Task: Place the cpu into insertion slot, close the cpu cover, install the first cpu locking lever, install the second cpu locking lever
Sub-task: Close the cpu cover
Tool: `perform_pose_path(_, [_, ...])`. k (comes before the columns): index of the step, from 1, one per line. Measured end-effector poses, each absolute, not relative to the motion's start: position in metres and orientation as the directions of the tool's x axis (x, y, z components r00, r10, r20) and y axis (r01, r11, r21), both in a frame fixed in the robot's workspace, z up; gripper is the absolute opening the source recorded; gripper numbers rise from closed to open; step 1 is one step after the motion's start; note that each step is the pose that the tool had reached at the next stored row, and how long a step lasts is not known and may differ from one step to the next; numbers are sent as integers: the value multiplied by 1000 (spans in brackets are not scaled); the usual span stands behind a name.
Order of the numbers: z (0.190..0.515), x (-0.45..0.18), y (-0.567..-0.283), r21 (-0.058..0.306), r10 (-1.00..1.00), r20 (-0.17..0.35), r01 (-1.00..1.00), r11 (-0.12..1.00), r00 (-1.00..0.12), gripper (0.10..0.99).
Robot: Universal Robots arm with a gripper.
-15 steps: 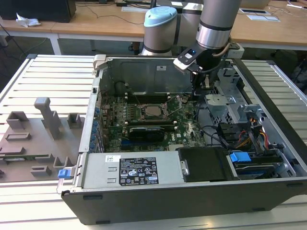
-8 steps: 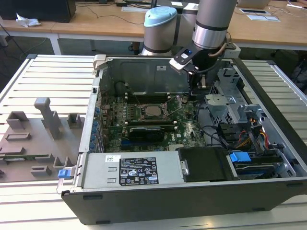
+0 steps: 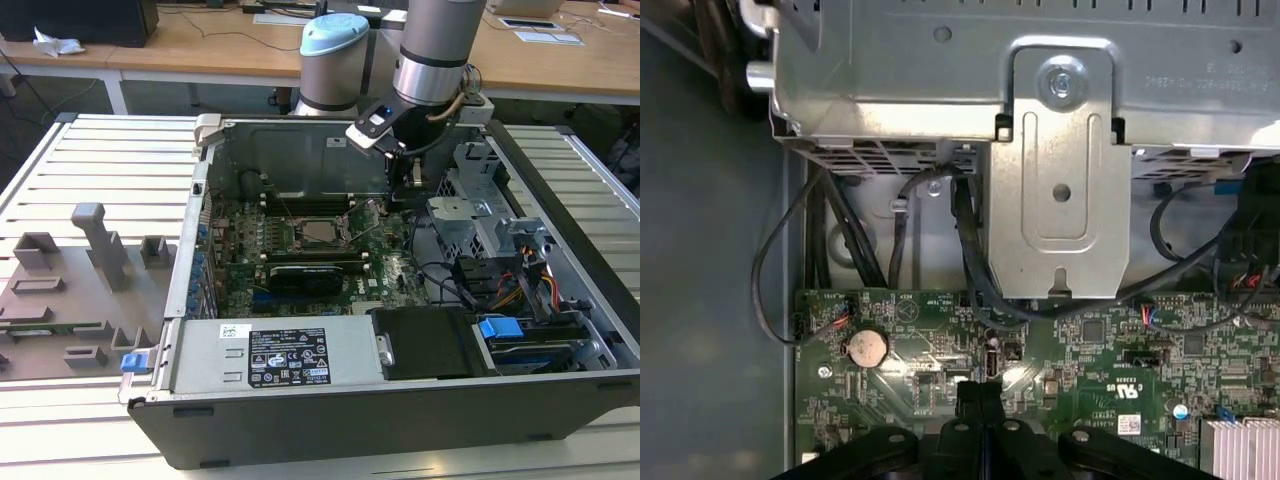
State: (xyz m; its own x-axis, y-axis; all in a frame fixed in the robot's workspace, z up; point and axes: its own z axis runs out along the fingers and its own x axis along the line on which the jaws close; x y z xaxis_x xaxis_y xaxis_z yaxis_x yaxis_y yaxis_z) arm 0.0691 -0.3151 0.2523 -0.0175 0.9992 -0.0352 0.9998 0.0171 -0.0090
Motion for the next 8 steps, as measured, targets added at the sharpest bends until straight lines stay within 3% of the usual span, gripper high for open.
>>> perform_pose_path(8, [245, 59, -315, -9, 999, -35, 1000, 17, -17, 106])
